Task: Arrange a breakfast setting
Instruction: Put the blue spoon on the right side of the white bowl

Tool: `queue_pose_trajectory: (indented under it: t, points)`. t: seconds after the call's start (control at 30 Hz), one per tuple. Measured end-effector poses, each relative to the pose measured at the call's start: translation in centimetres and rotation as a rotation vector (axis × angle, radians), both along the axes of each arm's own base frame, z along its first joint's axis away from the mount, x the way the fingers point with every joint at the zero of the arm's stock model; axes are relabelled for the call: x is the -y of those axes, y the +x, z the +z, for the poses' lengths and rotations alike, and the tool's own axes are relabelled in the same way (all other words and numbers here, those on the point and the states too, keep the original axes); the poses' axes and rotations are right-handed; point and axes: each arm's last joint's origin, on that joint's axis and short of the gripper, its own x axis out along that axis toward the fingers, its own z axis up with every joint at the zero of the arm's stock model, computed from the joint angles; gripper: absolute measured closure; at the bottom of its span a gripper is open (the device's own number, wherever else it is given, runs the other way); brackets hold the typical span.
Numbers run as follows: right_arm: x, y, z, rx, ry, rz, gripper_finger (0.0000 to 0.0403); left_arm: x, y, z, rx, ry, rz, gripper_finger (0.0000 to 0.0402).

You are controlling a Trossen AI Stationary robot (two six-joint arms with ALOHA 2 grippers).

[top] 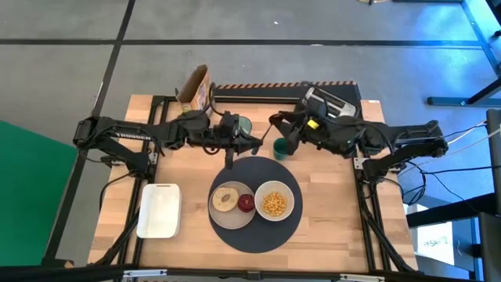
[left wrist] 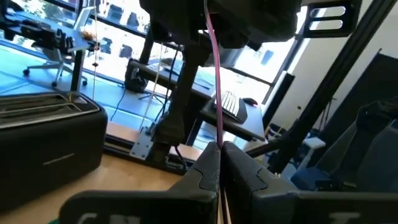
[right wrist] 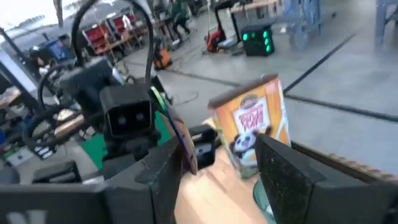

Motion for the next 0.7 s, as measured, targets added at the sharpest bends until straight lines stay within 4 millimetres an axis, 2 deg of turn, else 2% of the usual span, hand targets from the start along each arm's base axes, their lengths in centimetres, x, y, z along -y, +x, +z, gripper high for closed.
queue_pose_trajectory:
  t: [0.23,0.4,0.5,0.7]
  points:
    - [0.1,-0.3,0.8,0.057,0.006,0.033,0.0210,0.0,-0.1,0.6,0.059,0.001,0.024,0.0401]
    - [-0.3,1.1,-0.1,0.051,0.039,0.068,0.0216,-0.1,-0.1,1.0,0.102,0.000,0.033,0.0401]
    - [-0.5,1.9,-0.6,0.048,0.050,0.094,0.0228,-0.1,-0.2,1.2,0.114,0.001,0.035,0.0401]
    - [-0.5,2.0,-0.4,0.068,0.058,0.104,0.0272,-0.1,-0.2,1.5,0.147,0.002,0.029,0.0401]
